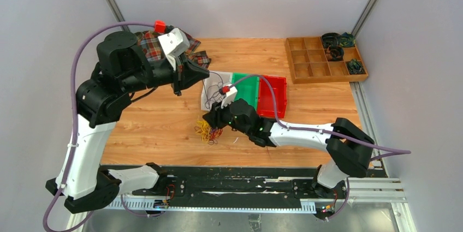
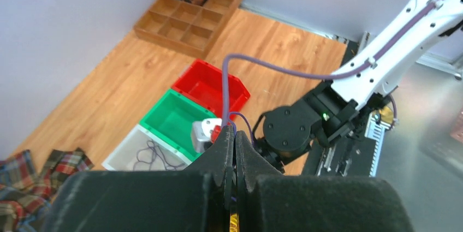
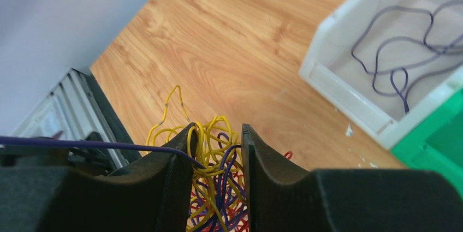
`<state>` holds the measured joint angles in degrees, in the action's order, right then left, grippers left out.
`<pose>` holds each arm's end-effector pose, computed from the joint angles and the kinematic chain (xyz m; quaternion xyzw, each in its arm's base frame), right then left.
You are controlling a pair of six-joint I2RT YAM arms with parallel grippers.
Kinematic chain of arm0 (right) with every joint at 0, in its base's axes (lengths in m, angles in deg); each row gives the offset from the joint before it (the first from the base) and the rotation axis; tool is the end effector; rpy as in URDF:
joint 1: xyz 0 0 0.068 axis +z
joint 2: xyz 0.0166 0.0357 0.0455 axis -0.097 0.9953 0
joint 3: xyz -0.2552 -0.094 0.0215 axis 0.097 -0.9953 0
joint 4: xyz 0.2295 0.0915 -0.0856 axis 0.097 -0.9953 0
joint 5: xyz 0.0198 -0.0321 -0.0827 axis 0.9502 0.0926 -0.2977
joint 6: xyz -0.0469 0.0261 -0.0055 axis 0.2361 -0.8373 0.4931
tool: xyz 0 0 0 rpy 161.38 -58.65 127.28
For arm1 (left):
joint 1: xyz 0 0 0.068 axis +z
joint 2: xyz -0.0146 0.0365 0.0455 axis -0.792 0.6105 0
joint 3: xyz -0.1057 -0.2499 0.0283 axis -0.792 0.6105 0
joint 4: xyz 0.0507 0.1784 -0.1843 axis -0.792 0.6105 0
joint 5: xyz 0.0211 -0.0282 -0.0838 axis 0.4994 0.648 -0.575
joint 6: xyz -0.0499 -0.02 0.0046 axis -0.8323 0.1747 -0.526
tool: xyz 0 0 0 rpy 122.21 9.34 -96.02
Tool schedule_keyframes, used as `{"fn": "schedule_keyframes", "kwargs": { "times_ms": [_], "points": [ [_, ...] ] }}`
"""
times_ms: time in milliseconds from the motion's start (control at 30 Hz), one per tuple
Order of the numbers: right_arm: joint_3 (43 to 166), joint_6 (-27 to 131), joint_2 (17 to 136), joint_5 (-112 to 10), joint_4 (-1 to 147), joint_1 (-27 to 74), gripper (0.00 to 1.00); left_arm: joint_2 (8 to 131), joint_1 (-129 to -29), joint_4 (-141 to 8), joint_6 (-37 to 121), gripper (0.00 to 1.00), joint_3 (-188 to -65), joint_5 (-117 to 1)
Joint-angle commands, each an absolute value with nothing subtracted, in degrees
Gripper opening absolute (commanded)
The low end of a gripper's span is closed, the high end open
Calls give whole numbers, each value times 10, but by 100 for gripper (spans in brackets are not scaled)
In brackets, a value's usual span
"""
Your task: Untangle the cables
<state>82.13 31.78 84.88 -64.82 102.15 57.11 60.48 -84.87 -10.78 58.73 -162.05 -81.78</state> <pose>0.1681 0.3175 0.2655 -0.1972 0.7278 0.4356 0.4916 0.1273 -0.1035 0.5384 0.4044 0.6559 -0.3497 0.5329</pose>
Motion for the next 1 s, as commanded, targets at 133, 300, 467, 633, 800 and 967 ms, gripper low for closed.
{"fn": "schedule_keyframes", "kwargs": {
  "times_ms": [133, 300, 467, 633, 800, 967],
  "points": [
    [754, 294, 869, -679, 1013, 580, 35, 617, -852, -149, 636, 1, -1716, -746],
    [743, 283, 888, -680, 1007, 580, 35, 630, -852, -174, 654, 0, -1764, -705],
    [736, 275, 903, -681, 1008, 580, 35, 642, -852, -201, 685, 0, -1815, -667],
    [738, 274, 915, -680, 1006, 580, 36, 624, -852, -285, 736, 0, -1805, -624],
    [737, 273, 928, -683, 1003, 580, 36, 607, -853, -388, 777, 0, -1790, -571],
    [744, 271, 939, -679, 996, 580, 36, 596, -853, -491, 780, 0, -1788, -506]
  ]
}}
